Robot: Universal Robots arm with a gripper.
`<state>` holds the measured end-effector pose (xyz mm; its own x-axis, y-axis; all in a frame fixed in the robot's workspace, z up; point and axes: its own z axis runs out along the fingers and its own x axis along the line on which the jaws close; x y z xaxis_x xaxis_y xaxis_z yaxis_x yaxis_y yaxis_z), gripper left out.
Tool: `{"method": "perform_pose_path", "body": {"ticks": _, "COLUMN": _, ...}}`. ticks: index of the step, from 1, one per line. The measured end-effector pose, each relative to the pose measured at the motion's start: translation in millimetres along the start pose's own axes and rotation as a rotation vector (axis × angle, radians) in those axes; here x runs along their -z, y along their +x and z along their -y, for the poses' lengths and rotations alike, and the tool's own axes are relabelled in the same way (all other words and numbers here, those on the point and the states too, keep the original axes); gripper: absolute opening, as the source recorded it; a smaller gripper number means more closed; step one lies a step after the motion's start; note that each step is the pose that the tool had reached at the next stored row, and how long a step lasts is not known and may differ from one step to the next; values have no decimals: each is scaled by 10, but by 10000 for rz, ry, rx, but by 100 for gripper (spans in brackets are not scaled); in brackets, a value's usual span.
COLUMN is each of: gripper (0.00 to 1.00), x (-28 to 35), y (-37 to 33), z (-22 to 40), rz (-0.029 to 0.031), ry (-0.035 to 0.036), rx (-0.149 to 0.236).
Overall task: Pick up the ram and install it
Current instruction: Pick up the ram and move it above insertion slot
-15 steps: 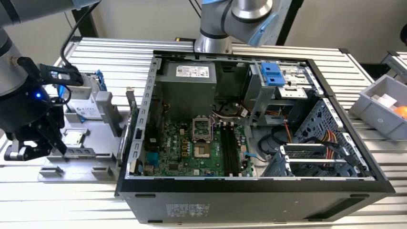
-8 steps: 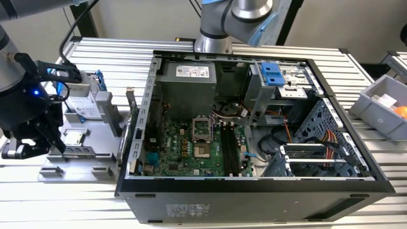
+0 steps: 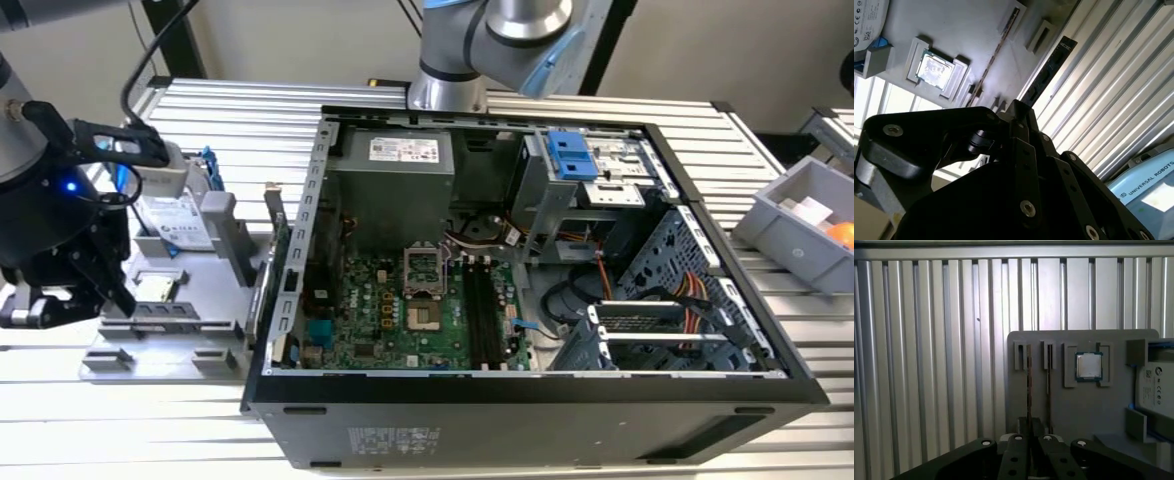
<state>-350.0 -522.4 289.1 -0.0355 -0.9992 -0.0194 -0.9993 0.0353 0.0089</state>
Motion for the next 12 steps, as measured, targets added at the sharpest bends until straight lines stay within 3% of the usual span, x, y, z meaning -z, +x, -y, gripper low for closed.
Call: {"method": "perform_pose_path", "body": {"ticks": 12, "gripper": 0, "x": 114, "y": -2, "z": -1, "rz": 22, "ry": 8, "rx": 0}}
